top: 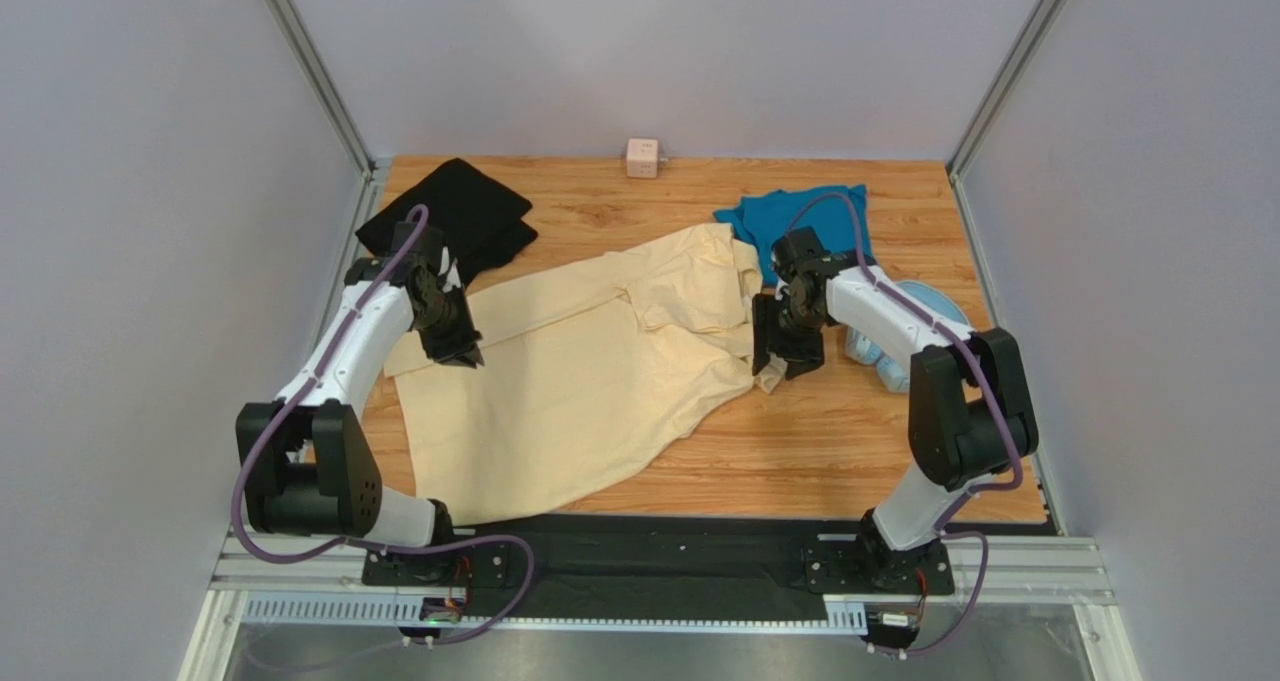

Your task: Fold and stack the t-shirts

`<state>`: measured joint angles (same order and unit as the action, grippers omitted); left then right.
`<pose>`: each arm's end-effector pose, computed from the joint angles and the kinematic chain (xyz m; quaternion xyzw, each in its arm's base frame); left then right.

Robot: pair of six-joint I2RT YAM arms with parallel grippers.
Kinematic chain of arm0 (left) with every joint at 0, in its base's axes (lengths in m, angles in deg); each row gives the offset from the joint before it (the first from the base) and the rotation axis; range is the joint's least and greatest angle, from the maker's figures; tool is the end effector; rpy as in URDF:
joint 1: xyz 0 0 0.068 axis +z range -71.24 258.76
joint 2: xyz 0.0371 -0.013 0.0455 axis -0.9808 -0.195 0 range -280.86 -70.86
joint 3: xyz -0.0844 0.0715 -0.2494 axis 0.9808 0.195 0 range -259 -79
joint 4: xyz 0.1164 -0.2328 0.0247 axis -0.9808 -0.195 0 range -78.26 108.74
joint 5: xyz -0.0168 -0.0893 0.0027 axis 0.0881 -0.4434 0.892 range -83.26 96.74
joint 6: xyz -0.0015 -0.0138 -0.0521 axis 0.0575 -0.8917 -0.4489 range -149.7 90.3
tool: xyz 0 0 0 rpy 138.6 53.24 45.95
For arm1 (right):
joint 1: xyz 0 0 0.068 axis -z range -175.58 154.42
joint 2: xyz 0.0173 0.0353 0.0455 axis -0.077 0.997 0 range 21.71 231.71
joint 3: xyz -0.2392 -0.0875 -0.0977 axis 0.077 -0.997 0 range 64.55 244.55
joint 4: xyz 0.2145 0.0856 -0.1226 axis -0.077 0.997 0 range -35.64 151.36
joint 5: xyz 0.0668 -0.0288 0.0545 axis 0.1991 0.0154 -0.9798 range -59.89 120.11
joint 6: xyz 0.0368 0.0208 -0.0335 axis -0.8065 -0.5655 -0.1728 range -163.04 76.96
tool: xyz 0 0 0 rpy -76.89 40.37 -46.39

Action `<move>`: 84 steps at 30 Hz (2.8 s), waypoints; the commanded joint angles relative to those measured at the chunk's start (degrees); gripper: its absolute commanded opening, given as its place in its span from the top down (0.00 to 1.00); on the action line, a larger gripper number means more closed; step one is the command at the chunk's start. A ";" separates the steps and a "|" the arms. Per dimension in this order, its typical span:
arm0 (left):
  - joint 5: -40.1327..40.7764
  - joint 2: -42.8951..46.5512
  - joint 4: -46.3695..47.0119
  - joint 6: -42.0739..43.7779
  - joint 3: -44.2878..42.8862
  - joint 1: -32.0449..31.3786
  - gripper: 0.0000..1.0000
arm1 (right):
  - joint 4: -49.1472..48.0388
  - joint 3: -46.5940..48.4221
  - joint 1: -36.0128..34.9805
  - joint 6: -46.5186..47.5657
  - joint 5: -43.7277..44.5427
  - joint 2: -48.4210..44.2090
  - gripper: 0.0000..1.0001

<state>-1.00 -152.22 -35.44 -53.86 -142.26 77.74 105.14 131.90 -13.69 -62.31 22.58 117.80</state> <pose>0.2650 -0.0096 0.2513 -0.1876 0.9678 -0.0987 0.1355 0.2947 0.1013 0.2033 0.0041 0.9937 0.0911 0.0654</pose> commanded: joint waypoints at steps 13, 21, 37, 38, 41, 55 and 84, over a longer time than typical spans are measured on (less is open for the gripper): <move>-2.97 1.82 1.26 0.26 1.92 -0.57 0.80 | -0.25 -6.62 -0.44 1.52 10.79 -12.25 0.36; -2.53 2.79 1.26 0.43 2.97 -0.65 0.80 | -0.86 -7.41 -2.54 -0.25 8.85 -11.64 0.36; -2.27 2.26 1.17 0.17 3.32 -0.74 0.81 | -4.91 -2.50 -6.68 -1.12 11.91 0.84 0.36; -2.10 2.26 1.17 0.34 3.24 -0.74 0.81 | -4.56 -1.44 -6.68 -1.12 12.19 3.29 0.36; -1.83 2.52 0.91 0.35 3.32 -0.74 0.81 | -3.94 1.63 -6.68 -1.56 13.15 6.99 0.37; -2.36 2.09 1.35 0.52 4.64 -0.74 0.81 | 5.98 7.60 -6.68 -0.51 15.53 2.98 1.00; -5.26 1.82 6.27 -0.80 8.51 -1.80 0.83 | 32.09 19.39 -7.12 -0.86 1.13 -1.17 0.91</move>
<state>-5.18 -151.74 -31.15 -53.90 -134.13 76.12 130.47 147.68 -20.53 -62.07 26.73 118.35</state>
